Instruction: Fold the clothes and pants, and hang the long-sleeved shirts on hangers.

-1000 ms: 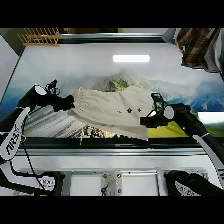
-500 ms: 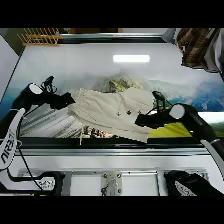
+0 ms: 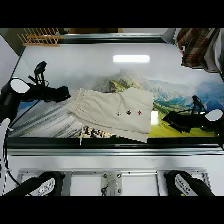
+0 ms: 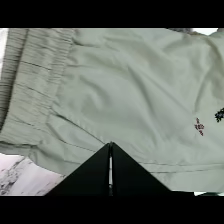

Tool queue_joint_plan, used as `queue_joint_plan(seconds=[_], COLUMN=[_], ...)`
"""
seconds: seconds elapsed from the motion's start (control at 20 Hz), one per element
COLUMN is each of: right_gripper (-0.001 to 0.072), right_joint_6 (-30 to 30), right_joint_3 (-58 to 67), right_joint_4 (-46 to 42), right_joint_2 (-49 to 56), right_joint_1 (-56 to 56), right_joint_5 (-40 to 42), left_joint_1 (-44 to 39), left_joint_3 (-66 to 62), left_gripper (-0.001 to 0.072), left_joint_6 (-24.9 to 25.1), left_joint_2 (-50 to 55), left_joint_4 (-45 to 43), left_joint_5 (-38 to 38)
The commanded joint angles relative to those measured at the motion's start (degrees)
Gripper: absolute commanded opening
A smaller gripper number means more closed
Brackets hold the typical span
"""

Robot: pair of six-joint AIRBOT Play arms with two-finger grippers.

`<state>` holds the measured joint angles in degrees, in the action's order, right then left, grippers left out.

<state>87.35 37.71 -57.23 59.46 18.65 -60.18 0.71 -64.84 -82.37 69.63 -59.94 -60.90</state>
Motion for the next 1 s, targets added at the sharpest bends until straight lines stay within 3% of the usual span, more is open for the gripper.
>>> queue_joint_plan(seconds=[0.0,0.25,0.35,0.6,0.7,0.85,0.95], right_gripper=[0.052,0.0511,0.0511,0.0493,0.0031,0.0006,0.0005], right_joint_6=[-10.97,-25.66,-28.87,-33.05,-35.34,-34.73,-29.42], right_joint_3=[-4.15,-4.04,-4.04,-0.79,2.01,8.09,14.12], right_joint_4=[10.99,32.98,40.7,46.99,46.97,43.5,34.88], right_joint_2=[9.2,21.29,23.45,25.33,25.16,22.88,19.93], right_joint_1=[3.54,-4.83,-9.55,-18.8,-19.26,-15.67,-10.08], right_joint_5=[5.42,8.68,10.84,14.62,14.03,13.66,13.7], left_joint_1=[-6.71,-14.93,-16.74,-17.99,-17.99,-17.99,-17.99], left_joint_3=[0.02,0.02,0.02,0.02,0.02,0.02,0.02], left_gripper=[0.002,0.002,0.002,0.002,0.002,0.002,0.002], left_joint_6=[0.09,0.09,0.07,-0.63,-1.03,-1.03,-1.03], left_joint_2=[-1.97,-1.95,-1.95,-1.95,-1.95,-1.95,-1.95], left_joint_4=[0.0,0.0,0.0,0.04,0.04,0.04,0.02], left_joint_5=[1.55,3.78,4.37,4.52,4.5,4.33,4.07])
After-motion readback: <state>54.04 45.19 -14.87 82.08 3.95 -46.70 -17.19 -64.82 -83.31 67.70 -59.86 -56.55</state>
